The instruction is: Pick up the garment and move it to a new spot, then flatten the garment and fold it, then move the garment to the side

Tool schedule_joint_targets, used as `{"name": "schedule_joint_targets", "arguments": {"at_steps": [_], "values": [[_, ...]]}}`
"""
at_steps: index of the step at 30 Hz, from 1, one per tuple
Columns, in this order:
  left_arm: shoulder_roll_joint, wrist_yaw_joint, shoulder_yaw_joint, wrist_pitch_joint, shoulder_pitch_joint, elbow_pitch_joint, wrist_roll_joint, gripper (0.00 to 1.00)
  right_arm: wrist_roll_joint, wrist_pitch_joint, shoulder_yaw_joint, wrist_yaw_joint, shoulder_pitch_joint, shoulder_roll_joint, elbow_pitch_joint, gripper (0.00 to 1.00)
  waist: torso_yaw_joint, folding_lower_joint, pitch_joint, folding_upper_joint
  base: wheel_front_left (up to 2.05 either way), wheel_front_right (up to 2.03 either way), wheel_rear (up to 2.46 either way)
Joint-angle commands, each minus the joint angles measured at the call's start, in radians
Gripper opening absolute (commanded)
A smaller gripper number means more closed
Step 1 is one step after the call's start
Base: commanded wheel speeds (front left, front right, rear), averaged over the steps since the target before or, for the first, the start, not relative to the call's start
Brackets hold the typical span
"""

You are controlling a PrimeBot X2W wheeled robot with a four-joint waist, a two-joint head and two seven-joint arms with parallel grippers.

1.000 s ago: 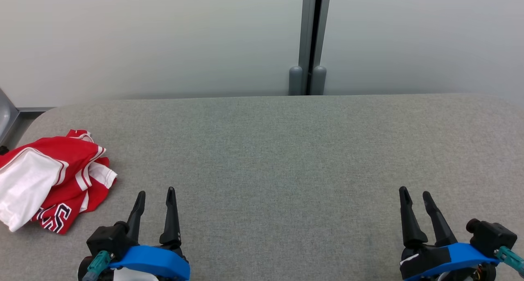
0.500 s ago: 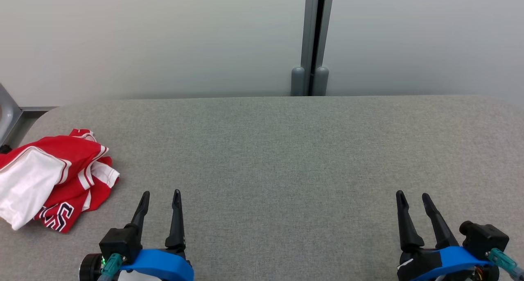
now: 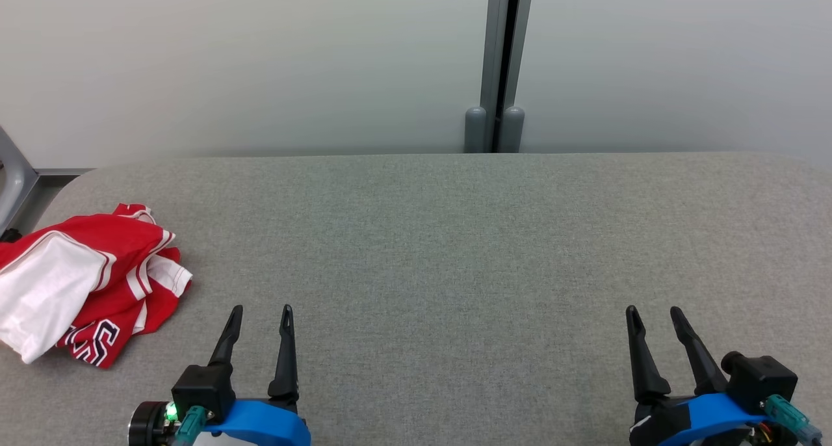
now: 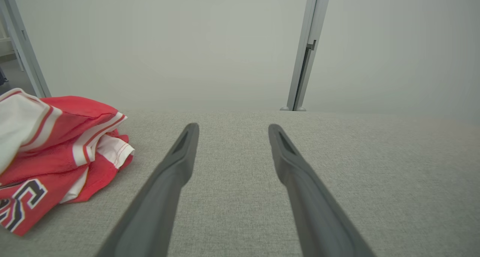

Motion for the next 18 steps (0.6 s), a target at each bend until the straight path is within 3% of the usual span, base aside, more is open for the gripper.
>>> {"name": "schedule_joint_targets", "arguments": {"at_steps": [1,18], "values": [[0.002,0.004,0.000,-0.008,-0.012,0.003,0.015,1.00,-0.020,-0.008,-0.002,0.002,0.007,-0.007,0.000,1.00,0.000,0.0000,0.000,0.0000,0.00,0.00,0.00],[-0.010,0.000,0.030,-0.012,-0.007,0.020,-0.064,1.00,0.003,-0.012,-0.013,0.002,0.013,-0.007,0.008,1.00,-0.002,0.0000,-0.003,0.0000,0.00,0.00,0.00]]}}
